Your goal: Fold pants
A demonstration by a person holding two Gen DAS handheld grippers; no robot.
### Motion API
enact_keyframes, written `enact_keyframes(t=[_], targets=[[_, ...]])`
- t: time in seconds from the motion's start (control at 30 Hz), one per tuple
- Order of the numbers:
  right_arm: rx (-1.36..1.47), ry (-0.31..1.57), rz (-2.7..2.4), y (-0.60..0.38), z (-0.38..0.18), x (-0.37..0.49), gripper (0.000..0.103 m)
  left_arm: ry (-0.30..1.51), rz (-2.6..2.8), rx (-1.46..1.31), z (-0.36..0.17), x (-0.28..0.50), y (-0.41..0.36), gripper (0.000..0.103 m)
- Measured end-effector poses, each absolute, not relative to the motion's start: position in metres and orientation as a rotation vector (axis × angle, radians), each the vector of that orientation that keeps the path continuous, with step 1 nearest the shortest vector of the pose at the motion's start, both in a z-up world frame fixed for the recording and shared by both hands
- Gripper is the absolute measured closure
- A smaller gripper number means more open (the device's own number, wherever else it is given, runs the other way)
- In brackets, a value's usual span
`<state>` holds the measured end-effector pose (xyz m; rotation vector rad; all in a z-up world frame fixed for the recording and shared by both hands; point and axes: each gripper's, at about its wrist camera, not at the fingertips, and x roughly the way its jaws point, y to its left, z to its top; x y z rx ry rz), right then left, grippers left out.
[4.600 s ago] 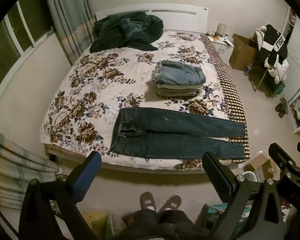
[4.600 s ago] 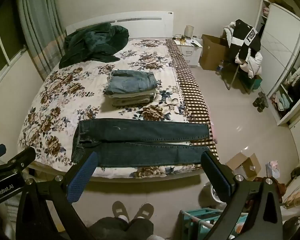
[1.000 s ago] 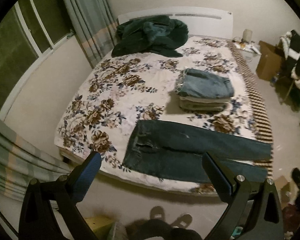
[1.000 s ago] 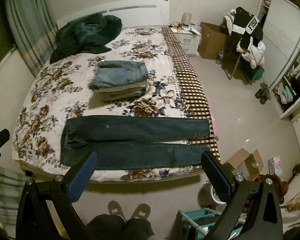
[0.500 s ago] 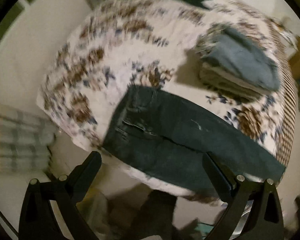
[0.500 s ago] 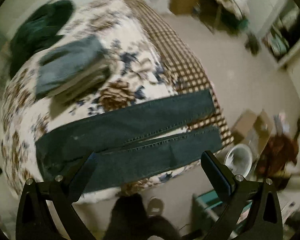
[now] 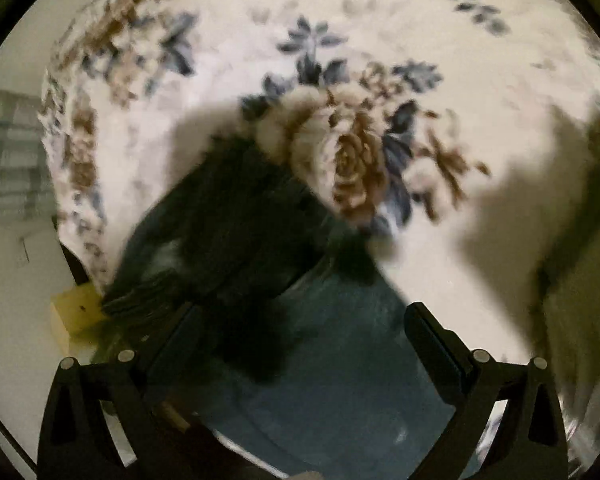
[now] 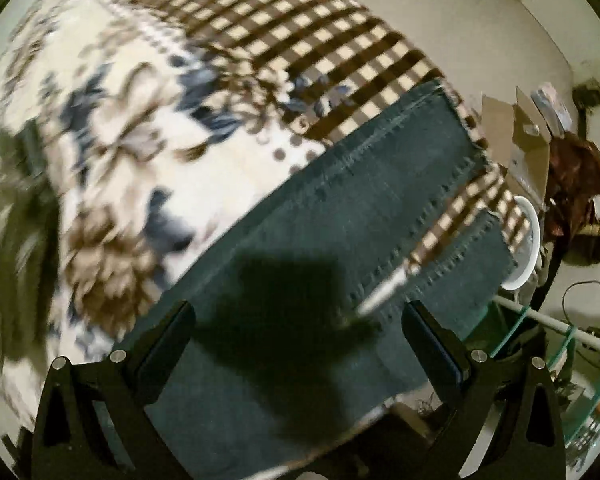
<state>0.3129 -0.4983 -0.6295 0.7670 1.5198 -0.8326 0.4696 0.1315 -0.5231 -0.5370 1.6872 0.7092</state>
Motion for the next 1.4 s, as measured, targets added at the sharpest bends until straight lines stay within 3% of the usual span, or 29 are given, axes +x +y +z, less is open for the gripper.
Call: enact_keyframes(t=[0.07,0.13,0.17,0.23,0.27,0.3,0.4,0.47,0.5,0.53,0.57,0.73,0.93,1.13,1.27,1.4], targets=[[0.803,1.525,-0.865,-0.51,-0.654,0.321,0.0,1.717,0.736,-0.548,-0.549,0.48,0.136,0.003],[0.851,1.523,-0.882,-0.52,-0.673,0.327,0.0,1.721,0.75,-0.519,-0.561,0.486,0.138,0.024],[0.877,1.524,-0.89,-0.524,-0.683,0.33,0.0,1.72,0.776,-0.473,-0.564,0.486,0.137,0.042],[0.909,1.522,-0.897,-0.529,-0.694,0.332,0.0,1.689,0.771,-0.459,-0.563,0.481,0.135,0.054],[0.915,1.522,-0.9,-0.53,-0.699,0.334,0.0,1.66,0.753,-0.457,-0.559,0.477,0.133,0.065],[0.915,1.52,-0.9,-0.531,-0.702,0.335,0.002,1.634,0.741,-0.457,-0.554,0.473,0.132,0.074],[0.891,1.522,-0.891,-0.531,-0.71,0.337,0.025,1.551,0.699,-0.494,-0.532,0.454,0.128,0.085],[0.867,1.503,-0.888,-0.529,-0.707,0.335,0.06,1.502,0.681,-0.515,-0.518,0.443,0.128,0.087],[0.858,1.487,-0.877,-0.528,-0.703,0.332,0.071,1.476,0.666,-0.522,-0.511,0.438,0.128,0.087],[0.859,1.471,-0.867,-0.528,-0.696,0.328,0.088,1.46,0.651,-0.525,-0.505,0.432,0.127,0.088],[0.86,1.458,-0.86,-0.528,-0.692,0.325,0.093,1.447,0.641,-0.531,-0.5,0.427,0.128,0.089],[0.849,1.392,-0.768,-0.523,-0.65,0.296,0.097,1.379,0.569,-0.561,-0.476,0.398,0.133,0.09],[0.833,1.343,-0.678,-0.519,-0.611,0.226,0.098,1.344,0.516,-0.598,-0.461,0.306,0.165,0.09],[0.784,1.389,-0.678,-0.517,-0.632,0.143,0.098,1.449,0.576,-0.569,-0.512,0.22,0.182,0.09],[0.796,1.452,-0.705,-0.514,-0.67,0.113,0.098,1.516,0.611,-0.591,-0.563,0.188,0.188,0.089],[0.832,1.485,-0.704,-0.515,-0.696,0.093,0.098,1.491,0.603,-0.565,-0.574,0.181,0.186,0.087]])
